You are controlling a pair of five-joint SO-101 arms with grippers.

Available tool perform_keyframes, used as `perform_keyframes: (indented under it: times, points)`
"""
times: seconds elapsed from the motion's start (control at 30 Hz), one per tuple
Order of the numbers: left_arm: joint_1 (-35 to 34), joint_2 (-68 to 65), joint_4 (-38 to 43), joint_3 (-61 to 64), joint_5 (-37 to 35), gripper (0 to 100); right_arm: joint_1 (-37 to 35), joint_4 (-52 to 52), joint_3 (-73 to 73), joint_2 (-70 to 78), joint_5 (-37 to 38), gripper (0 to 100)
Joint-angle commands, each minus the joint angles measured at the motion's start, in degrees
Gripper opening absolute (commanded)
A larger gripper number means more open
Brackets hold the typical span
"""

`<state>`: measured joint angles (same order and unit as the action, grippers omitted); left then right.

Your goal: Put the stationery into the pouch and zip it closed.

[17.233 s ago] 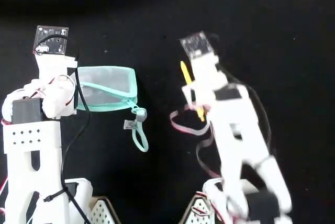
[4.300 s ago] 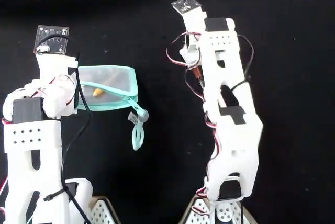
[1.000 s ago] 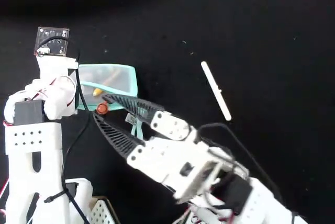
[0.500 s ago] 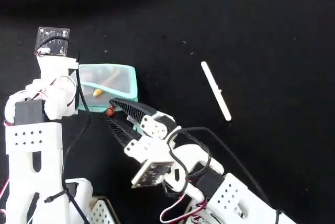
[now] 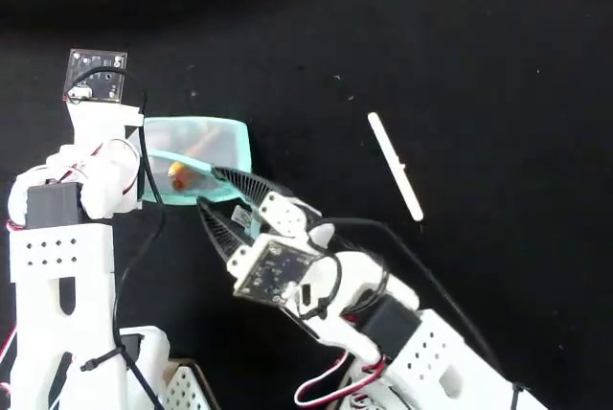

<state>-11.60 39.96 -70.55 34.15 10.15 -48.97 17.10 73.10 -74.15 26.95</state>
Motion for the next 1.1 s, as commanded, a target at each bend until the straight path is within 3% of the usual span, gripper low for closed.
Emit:
perform_keyframes:
  times: [0.0, 0.17, 0.33, 0.43, 0.6, 0.83, 1.07]
  points:
    - [0.13, -0.62, 0.53, 0.4, 0.26, 3, -0.35, 1.85, -9.01, 0.57, -0.88, 12.4]
    - [0.04, -0.62, 0.44, 0.4, 0.35, 3, 3.6, 8.35, -17.19, 0.48, -0.7, 12.4]
    - [0.04, -0.62, 0.44, 0.4, 0.35, 3, 24.35, 16.09, -20.09, 2.24, -1.32, 12.4]
    - [0.04, -0.62, 0.44, 0.48, 0.35, 3, 36.31, 22.95, -20.0, 6.55, -6.59, 12.6]
    - [0.04, -0.62, 0.44, 0.48, 0.35, 3, 47.74, 30.59, -20.44, 19.38, -6.86, 12.7]
    - [0.04, -0.62, 0.35, 0.48, 0.35, 3, 49.41, 30.86, -30.64, 42.24, -6.07, 12.7]
    - [0.04, -0.62, 0.35, 0.48, 0.35, 3, 49.32, 41.14, -56.31, 70.55, -5.63, 12.7]
